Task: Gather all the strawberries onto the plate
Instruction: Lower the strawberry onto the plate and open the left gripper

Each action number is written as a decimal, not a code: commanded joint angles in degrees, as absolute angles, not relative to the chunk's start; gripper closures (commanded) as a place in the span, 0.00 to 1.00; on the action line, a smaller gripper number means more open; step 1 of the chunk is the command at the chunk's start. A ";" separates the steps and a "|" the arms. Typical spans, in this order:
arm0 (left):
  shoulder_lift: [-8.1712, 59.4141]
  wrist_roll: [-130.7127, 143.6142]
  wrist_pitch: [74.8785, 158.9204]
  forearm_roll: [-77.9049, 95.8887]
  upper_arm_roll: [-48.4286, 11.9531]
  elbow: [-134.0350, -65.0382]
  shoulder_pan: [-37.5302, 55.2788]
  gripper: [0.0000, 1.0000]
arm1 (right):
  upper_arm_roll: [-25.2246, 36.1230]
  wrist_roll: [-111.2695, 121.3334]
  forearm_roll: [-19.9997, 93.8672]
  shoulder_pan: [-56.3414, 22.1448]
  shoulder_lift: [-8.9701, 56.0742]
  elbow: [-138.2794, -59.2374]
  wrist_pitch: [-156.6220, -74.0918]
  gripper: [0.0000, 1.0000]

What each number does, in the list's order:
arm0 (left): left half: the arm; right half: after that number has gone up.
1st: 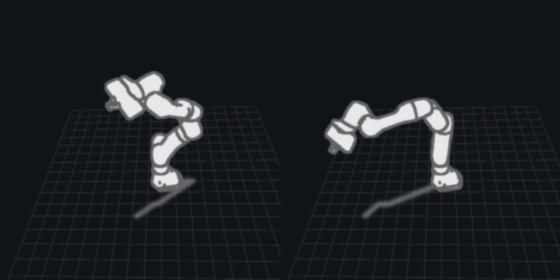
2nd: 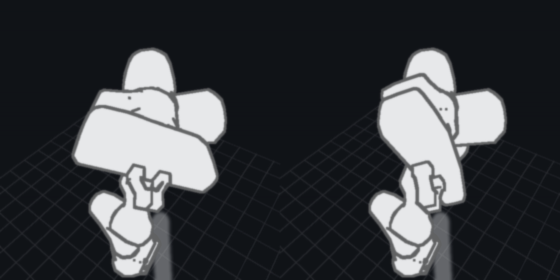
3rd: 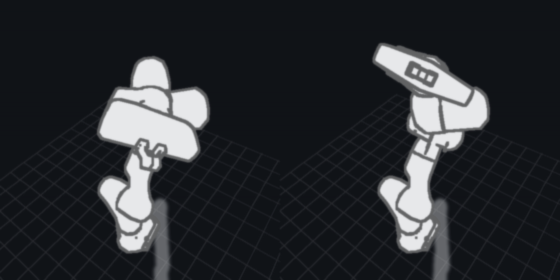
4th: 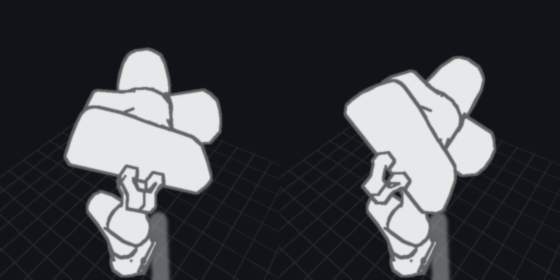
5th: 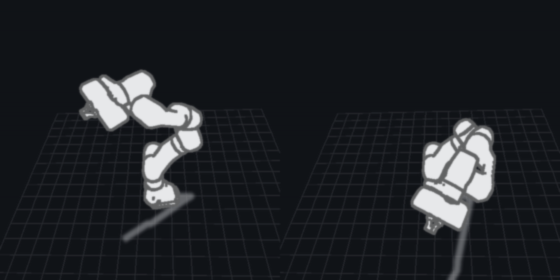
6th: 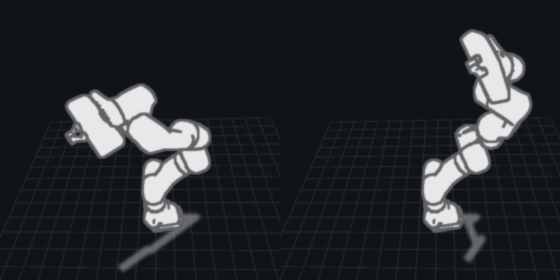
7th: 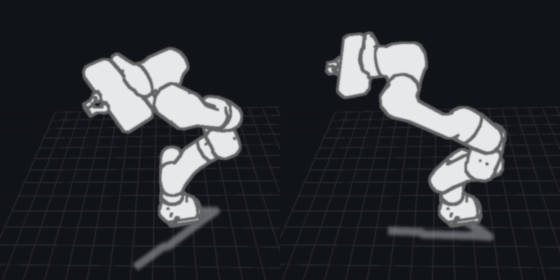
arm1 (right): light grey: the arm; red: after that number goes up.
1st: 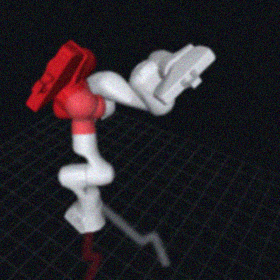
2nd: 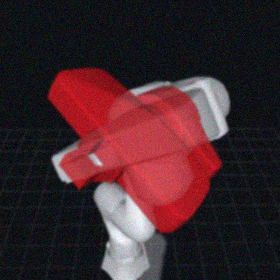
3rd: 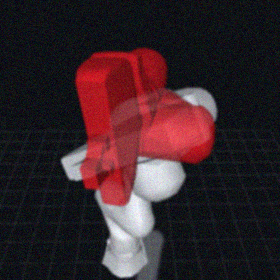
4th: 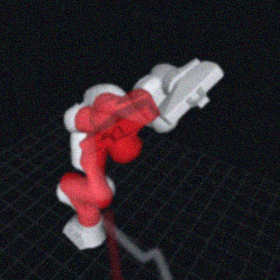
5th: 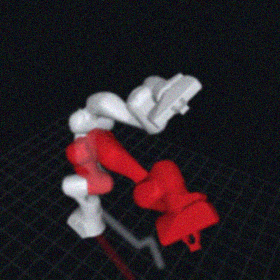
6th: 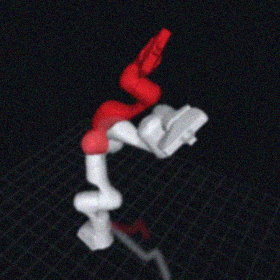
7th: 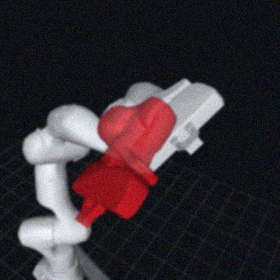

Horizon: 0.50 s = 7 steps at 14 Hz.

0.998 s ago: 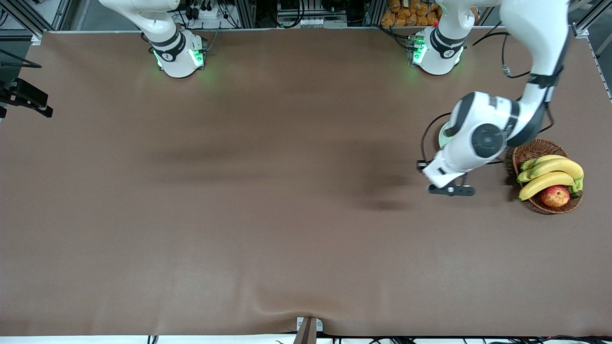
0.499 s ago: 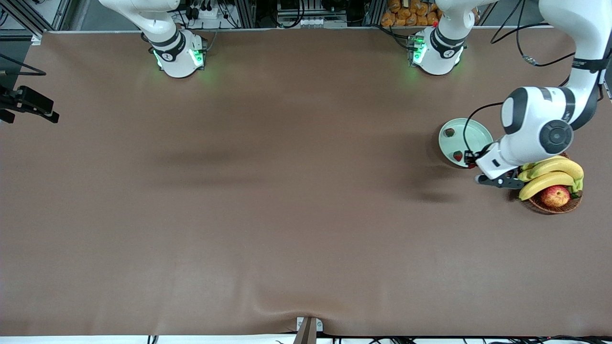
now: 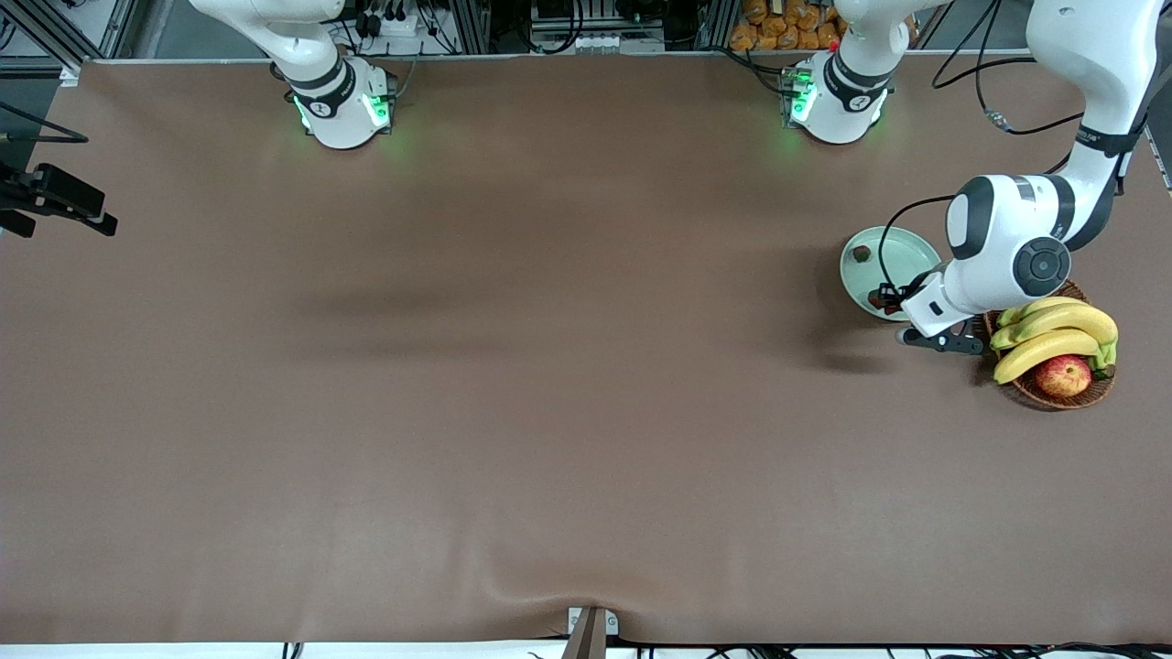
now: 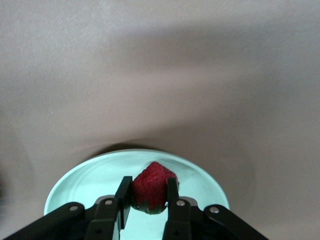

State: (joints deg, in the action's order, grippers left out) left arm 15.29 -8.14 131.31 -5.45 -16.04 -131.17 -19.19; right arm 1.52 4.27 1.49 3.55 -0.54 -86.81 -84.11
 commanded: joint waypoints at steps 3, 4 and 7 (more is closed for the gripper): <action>14.33 -12.39 131.92 -6.59 -16.35 -132.19 -22.85 0.41 | 1.14 3.08 2.55 5.97 -0.44 -85.61 -83.94 0.00; 14.41 -12.31 132.01 -6.59 -16.35 -132.27 -22.85 0.06 | 1.14 1.68 2.55 6.32 -0.53 -85.61 -83.76 0.00; 14.85 -12.39 131.92 -6.59 -16.43 -132.10 -22.94 0.00 | 1.14 -0.97 2.37 6.24 -0.62 -85.61 -83.06 0.00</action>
